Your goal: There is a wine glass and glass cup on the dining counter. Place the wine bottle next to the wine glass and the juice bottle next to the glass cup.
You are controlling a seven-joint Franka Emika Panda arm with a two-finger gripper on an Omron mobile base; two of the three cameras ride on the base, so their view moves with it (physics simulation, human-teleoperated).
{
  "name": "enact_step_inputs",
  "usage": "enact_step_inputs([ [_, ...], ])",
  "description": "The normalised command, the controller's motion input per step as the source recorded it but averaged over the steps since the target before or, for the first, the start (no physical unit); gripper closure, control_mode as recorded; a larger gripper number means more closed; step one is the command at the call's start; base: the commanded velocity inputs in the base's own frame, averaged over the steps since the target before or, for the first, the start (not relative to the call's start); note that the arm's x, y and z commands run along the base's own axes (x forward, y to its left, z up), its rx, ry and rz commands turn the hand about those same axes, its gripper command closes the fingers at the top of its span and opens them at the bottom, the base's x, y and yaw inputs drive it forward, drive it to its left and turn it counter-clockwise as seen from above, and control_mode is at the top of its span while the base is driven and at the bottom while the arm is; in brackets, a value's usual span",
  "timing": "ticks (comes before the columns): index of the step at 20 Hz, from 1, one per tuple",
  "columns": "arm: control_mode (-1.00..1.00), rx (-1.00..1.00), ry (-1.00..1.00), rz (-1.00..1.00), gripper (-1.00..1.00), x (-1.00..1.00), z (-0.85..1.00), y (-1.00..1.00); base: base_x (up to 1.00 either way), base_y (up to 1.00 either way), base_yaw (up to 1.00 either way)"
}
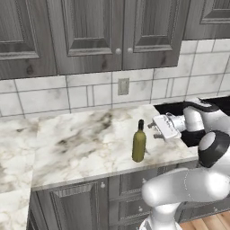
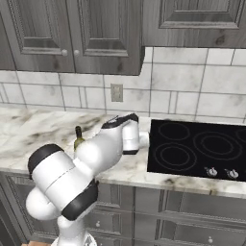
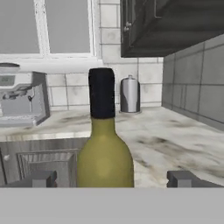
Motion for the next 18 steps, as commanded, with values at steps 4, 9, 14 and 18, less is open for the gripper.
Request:
enact_step_inputs([
  [4,-1.00,0.00,0.00,0.00,-1.00,0.43,-0.23,0.09,0.00,0.00,0.00],
  [9,-1.00,0.00,0.01,0.00,-1.00,0.43,-0.17,0.06,0.00,0.00,0.00],
  [14,-1.00,0.00,0.03,0.00,-1.00,0.20,-0.15,0.14,0.00,0.00,0.00],
  [18,-1.00,0.00,0.04,0.00,-1.00,0.00,-0.11,0.11,0.00,0.00,0.00],
])
